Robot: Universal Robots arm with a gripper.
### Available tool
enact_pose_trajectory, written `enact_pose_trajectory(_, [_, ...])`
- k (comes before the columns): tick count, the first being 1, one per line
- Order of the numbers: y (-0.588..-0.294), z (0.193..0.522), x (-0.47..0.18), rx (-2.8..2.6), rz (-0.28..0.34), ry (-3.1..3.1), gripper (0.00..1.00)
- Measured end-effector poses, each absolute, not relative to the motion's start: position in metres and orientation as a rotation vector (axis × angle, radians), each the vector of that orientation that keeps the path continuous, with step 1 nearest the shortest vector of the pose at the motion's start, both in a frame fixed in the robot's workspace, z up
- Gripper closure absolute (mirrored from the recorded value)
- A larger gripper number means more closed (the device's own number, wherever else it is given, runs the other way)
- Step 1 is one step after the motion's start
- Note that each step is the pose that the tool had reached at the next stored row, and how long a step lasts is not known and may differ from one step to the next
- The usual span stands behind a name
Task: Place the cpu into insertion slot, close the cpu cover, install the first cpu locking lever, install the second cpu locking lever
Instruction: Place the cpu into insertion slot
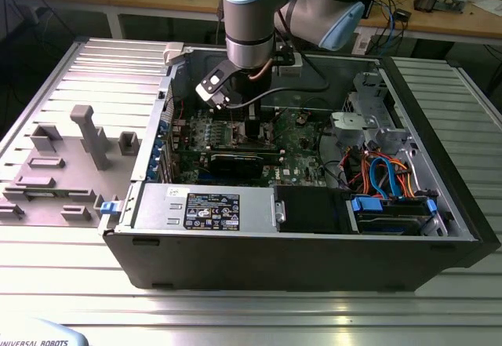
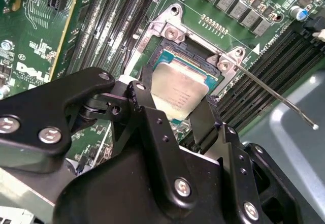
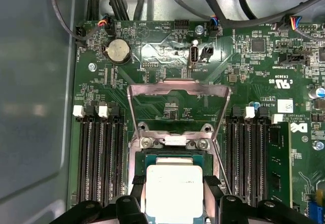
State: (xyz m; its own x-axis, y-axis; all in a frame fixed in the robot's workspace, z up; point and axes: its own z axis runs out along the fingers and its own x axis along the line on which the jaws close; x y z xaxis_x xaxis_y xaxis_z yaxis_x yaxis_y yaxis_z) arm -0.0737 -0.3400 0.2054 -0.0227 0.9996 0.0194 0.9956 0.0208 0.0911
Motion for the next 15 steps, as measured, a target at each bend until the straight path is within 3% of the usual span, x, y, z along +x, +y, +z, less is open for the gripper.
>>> enact_pose_trajectory(15, [-0.3394,0.2005,-0.0738,2.167,0.121,2.201,0.46])
